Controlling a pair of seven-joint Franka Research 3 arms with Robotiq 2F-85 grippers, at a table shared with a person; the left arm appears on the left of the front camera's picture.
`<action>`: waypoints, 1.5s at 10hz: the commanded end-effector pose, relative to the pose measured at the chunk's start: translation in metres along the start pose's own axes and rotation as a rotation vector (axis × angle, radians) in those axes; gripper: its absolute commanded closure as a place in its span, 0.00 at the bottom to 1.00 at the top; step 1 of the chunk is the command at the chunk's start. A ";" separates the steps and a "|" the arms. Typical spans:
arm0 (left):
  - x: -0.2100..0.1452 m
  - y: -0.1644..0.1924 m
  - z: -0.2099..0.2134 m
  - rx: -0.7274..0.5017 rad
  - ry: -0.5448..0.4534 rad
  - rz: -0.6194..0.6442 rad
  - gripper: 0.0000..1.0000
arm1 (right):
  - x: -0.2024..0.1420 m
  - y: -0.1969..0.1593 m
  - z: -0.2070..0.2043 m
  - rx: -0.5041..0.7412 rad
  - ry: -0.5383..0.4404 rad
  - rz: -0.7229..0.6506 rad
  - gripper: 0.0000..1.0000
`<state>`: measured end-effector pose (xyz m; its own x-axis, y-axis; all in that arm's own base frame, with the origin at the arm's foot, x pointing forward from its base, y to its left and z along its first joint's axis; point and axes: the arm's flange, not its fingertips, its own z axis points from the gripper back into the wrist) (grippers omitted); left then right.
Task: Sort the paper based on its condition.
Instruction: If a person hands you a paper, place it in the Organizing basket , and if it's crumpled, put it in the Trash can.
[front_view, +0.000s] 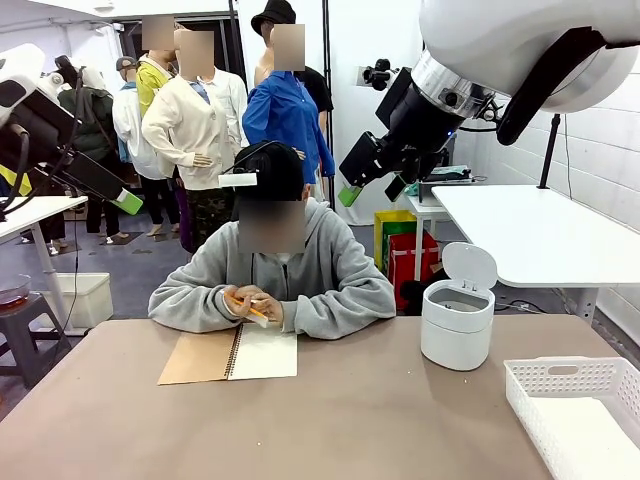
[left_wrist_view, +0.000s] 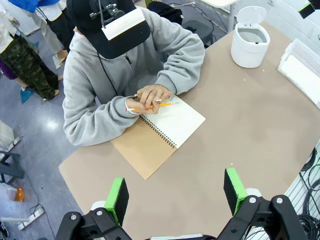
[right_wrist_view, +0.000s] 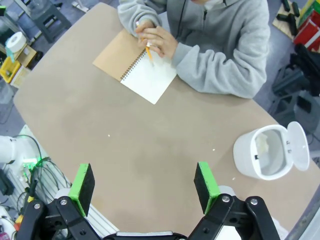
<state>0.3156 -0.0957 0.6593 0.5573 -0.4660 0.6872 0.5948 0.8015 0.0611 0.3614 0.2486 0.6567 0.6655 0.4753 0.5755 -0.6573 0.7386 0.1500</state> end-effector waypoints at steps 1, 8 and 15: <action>0.000 0.000 0.000 -0.015 -0.005 0.018 0.00 | -0.003 0.001 -0.001 0.002 0.002 -0.014 0.00; 0.000 0.000 0.000 -0.015 -0.005 0.018 0.00 | -0.003 0.001 -0.001 0.002 0.002 -0.014 0.00; 0.000 0.000 0.000 -0.015 -0.005 0.018 0.00 | -0.003 0.001 -0.001 0.002 0.002 -0.014 0.00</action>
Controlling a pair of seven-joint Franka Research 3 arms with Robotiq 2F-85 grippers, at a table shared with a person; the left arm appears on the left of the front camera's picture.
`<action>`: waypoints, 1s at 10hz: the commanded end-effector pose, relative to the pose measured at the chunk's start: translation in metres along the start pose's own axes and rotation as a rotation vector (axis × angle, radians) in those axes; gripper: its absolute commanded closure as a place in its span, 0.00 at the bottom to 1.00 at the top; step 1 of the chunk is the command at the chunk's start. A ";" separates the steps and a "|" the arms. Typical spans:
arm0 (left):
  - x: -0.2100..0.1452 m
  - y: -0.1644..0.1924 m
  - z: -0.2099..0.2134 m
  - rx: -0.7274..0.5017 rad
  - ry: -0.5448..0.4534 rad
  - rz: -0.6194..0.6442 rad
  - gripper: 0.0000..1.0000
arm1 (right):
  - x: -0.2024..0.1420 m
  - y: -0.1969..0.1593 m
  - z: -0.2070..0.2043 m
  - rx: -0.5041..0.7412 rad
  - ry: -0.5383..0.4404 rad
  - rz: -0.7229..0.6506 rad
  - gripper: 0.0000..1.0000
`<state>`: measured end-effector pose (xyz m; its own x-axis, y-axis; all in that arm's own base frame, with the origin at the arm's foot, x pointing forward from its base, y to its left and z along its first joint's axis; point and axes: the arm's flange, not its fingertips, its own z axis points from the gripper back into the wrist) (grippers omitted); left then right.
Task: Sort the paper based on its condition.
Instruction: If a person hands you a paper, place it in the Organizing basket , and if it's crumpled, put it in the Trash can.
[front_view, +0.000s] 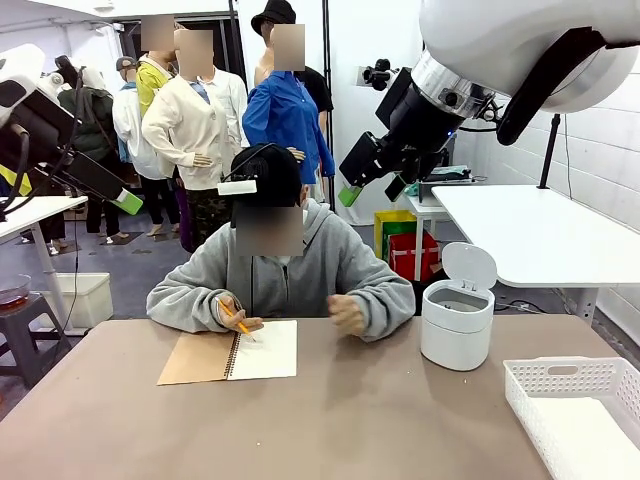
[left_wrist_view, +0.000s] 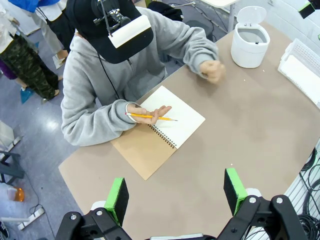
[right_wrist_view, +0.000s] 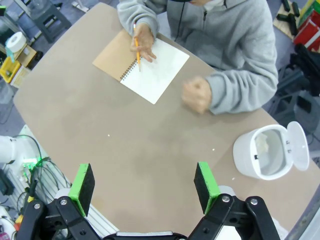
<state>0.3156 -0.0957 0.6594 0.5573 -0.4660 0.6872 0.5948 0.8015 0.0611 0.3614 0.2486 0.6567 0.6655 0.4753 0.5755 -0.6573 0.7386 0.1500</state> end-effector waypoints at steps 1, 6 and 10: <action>0.000 0.000 0.000 -0.015 -0.005 0.018 0.00 | -0.003 0.001 -0.001 0.002 0.002 -0.014 0.00; 0.000 0.000 0.000 -0.015 -0.005 0.018 0.00 | -0.003 0.001 -0.001 0.002 0.002 -0.014 0.00; 0.000 0.000 0.000 -0.015 -0.005 0.018 0.00 | -0.003 0.001 -0.001 0.002 0.002 -0.014 0.00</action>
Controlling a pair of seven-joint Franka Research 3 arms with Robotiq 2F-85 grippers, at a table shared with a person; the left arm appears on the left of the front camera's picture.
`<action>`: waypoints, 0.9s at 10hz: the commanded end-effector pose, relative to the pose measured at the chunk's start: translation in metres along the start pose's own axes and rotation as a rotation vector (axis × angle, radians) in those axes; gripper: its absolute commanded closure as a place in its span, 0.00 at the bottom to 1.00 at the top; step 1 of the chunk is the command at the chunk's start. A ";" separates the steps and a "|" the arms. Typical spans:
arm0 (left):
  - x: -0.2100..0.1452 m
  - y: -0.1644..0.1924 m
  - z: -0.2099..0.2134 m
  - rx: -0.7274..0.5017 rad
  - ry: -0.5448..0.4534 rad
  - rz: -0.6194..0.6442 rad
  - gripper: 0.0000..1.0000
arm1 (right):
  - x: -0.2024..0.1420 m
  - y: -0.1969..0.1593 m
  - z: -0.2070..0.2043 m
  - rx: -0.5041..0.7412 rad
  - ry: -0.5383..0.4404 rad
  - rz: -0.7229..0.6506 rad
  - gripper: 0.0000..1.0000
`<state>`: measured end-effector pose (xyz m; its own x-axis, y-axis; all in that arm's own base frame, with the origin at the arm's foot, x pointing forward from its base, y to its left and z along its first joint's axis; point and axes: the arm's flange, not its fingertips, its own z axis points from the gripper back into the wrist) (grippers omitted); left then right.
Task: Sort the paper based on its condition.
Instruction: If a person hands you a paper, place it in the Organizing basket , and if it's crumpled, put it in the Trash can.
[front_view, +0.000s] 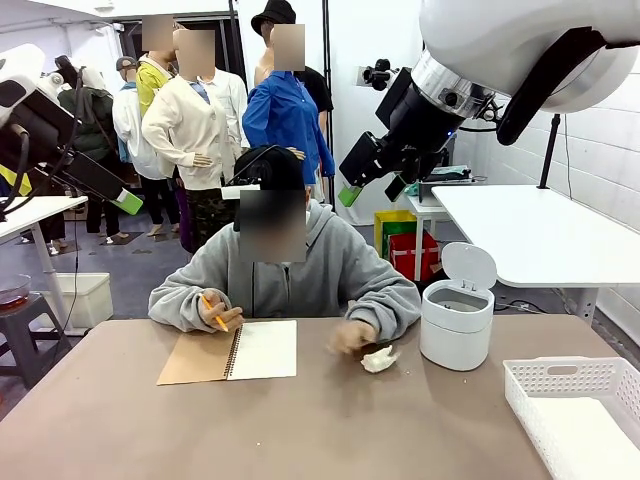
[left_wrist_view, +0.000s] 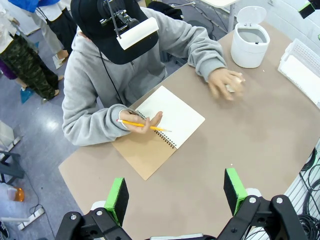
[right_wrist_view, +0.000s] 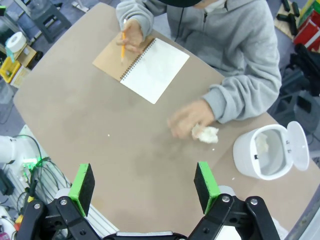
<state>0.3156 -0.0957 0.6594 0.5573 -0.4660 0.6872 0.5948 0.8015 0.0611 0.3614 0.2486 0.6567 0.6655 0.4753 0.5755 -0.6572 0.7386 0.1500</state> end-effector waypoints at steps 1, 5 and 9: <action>0.000 0.000 0.000 -0.015 -0.005 0.018 0.00 | -0.003 0.001 -0.001 0.002 0.002 -0.014 0.00; 0.000 0.000 0.000 -0.015 -0.005 0.018 0.00 | 0.005 -0.014 -0.039 0.012 0.201 0.019 0.00; 0.000 0.000 0.000 -0.015 -0.005 0.018 0.00 | 0.012 -0.017 -0.098 -0.088 0.302 0.154 0.00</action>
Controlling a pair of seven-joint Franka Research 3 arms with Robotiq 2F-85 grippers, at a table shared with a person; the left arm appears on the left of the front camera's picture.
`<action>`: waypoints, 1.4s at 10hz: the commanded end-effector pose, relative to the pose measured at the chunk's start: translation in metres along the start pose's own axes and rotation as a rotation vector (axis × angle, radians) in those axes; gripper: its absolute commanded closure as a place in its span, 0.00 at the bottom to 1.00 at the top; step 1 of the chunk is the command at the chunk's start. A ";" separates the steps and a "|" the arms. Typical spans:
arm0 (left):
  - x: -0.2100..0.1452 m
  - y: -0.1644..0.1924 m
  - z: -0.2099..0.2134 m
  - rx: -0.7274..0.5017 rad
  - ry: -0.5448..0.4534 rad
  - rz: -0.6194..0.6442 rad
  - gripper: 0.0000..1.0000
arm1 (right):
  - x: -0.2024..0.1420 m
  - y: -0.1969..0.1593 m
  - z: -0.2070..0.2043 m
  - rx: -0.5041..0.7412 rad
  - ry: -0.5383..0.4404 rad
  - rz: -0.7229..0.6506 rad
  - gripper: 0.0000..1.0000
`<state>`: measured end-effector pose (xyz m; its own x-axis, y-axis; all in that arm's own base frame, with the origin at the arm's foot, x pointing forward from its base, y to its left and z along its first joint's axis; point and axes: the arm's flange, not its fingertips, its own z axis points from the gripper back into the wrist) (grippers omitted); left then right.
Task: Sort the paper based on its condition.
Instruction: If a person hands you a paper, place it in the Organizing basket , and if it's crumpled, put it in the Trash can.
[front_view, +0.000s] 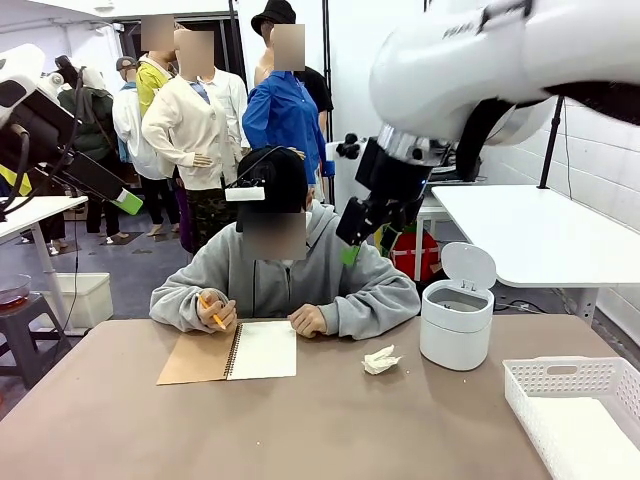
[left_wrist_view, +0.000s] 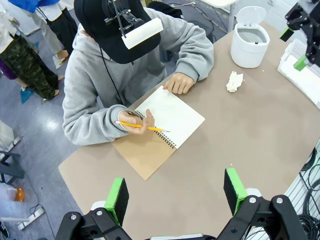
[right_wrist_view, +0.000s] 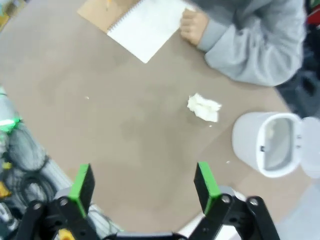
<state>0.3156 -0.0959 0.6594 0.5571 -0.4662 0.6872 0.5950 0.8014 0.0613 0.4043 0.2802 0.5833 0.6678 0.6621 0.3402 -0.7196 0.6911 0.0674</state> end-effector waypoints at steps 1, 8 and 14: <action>0.000 0.000 0.000 -0.015 -0.005 0.018 0.00 | 0.017 -0.002 -0.027 -0.089 0.037 0.062 0.00; 0.000 0.000 0.000 -0.015 -0.005 0.018 0.00 | 0.021 -0.034 -0.114 0.003 -0.044 -0.004 0.00; 0.000 0.000 0.000 -0.015 -0.005 0.018 0.00 | 0.024 -0.027 -0.111 -0.031 0.031 0.018 0.00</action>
<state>0.3156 -0.0958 0.6594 0.5573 -0.4660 0.6872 0.5948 0.8015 0.0611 0.4605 0.3103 0.4864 0.6601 0.6796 0.3201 -0.7270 0.6852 0.0444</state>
